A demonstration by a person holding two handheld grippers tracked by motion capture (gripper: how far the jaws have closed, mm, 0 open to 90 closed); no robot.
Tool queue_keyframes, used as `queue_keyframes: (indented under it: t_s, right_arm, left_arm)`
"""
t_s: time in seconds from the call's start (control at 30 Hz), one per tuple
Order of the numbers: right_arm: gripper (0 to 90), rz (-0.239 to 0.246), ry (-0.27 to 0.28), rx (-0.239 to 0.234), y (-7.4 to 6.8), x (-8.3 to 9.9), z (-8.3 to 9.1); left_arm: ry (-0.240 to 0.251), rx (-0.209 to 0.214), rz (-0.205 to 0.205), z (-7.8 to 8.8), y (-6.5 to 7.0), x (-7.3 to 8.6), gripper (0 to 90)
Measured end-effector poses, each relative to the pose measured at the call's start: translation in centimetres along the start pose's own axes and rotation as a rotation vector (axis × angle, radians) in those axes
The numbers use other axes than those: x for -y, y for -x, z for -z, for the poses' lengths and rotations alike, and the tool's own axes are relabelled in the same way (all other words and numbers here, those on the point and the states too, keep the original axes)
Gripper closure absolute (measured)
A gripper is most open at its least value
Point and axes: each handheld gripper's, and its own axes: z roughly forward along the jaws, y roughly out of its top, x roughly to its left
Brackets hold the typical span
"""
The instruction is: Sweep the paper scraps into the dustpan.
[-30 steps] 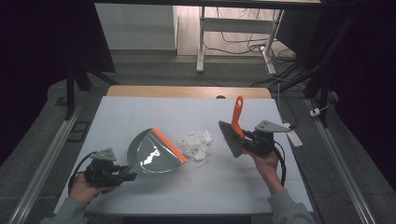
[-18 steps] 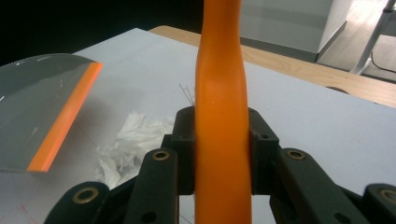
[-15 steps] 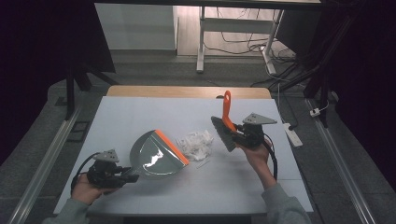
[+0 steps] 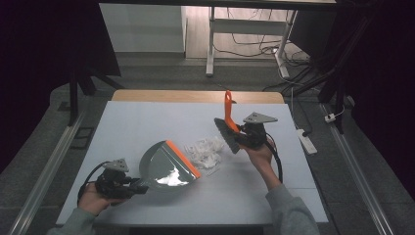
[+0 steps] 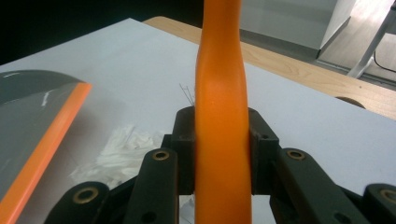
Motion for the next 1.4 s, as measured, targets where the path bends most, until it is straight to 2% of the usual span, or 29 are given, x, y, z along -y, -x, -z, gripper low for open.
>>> queue_keyframes:
  t_s: [0.17, 0.37, 0.53, 0.87, 1.13, 1.4]
  right_arm:
    - [70.3, -0.002, -0.035, 0.024, 0.1, -0.5, -1.3]
    - [70.3, -0.005, -0.023, 0.018, 0.5, -1.0, -2.0]
    - [70.3, 0.015, -0.039, 0.031, 0.6, -1.2, -2.6]
    - [70.3, 0.014, -0.115, 0.058, 1.5, -1.1, -3.4]
    - [70.4, 0.027, -0.168, 0.053, 1.2, -0.8, -4.8]
    - [70.5, 0.013, -0.179, 0.037, 0.7, -0.7, -5.8]
  left_arm:
    - [-0.021, 0.014, -0.001, -0.5, 0.0, 0.0, 61.5]
    - [-0.031, 0.024, -0.001, -0.8, 0.0, 0.0, 61.5]
    - [-0.045, 0.032, -0.005, -1.2, 0.1, 0.0, 61.5]
    - [-0.066, 0.045, -0.002, -2.0, 0.1, -0.1, 61.5]
    - [-0.071, 0.052, 0.013, -2.4, -0.1, -0.1, 61.5]
    - [-0.082, 0.065, 0.018, -2.9, -0.2, -0.3, 61.5]
